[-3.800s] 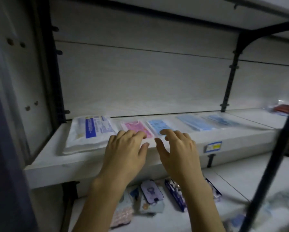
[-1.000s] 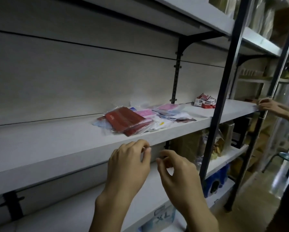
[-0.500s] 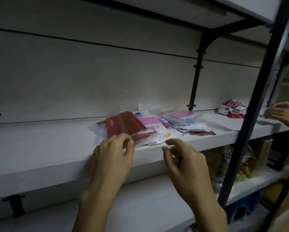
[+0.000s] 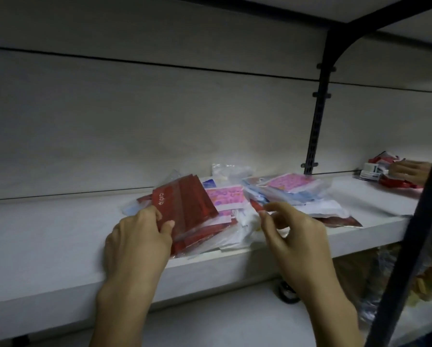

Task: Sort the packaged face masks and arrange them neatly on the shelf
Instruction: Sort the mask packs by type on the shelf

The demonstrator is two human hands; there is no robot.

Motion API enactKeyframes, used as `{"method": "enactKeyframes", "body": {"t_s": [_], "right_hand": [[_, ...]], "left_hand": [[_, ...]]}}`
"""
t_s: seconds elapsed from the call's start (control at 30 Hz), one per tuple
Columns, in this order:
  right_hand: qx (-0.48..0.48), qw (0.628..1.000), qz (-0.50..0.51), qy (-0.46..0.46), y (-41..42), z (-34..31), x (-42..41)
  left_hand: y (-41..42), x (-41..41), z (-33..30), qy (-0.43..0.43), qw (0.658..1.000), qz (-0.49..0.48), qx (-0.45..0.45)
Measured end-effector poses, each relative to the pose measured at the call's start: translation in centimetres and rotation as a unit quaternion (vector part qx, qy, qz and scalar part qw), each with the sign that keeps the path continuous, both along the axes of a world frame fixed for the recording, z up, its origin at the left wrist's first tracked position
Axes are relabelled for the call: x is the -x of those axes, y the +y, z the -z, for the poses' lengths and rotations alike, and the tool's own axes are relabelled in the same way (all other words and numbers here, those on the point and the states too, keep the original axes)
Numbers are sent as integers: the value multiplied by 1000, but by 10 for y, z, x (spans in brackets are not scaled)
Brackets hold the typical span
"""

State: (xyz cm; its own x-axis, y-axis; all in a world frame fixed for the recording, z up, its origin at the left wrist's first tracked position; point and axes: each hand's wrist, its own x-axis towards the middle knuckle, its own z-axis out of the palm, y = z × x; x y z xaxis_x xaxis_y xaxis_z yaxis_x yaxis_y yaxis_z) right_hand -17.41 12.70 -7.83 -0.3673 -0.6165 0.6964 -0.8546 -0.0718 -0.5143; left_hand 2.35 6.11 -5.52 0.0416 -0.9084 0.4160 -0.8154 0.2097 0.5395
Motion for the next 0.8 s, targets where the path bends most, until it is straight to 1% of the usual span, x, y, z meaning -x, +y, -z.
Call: {"method": "enactKeyframes", "body": {"t_s": [0.07, 0.2, 0.4, 0.47, 0.53, 0.6, 0.7, 0.8], "right_hand": [[0, 1000, 5, -8, -6, -6, 14], [5, 998, 62, -30, -20, -17, 50], [-66, 986, 142, -60, -41, -27, 105], [-90, 981, 164, -47, -47, -30, 119], [-119, 979, 166, -15, -52, -31, 129], [-179, 971, 156, 17, -56, -34, 134], [-263, 953, 146, 28, -58, -33, 139], [-267, 953, 141, 11, -53, -34, 145]], "left_hand": [[-4, 4, -2, 24, 1000, -12, -3], [-10, 14, -7, 57, 997, -48, 19], [-3, 53, -13, 111, 990, -57, 64], [-1, 66, -15, 139, 984, -56, 92], [3, 79, -16, 175, 978, -48, 99], [8, 90, -18, 203, 974, -37, 91], [12, 99, -18, 222, 970, -36, 96], [15, 105, -19, 235, 965, -42, 104]]}}
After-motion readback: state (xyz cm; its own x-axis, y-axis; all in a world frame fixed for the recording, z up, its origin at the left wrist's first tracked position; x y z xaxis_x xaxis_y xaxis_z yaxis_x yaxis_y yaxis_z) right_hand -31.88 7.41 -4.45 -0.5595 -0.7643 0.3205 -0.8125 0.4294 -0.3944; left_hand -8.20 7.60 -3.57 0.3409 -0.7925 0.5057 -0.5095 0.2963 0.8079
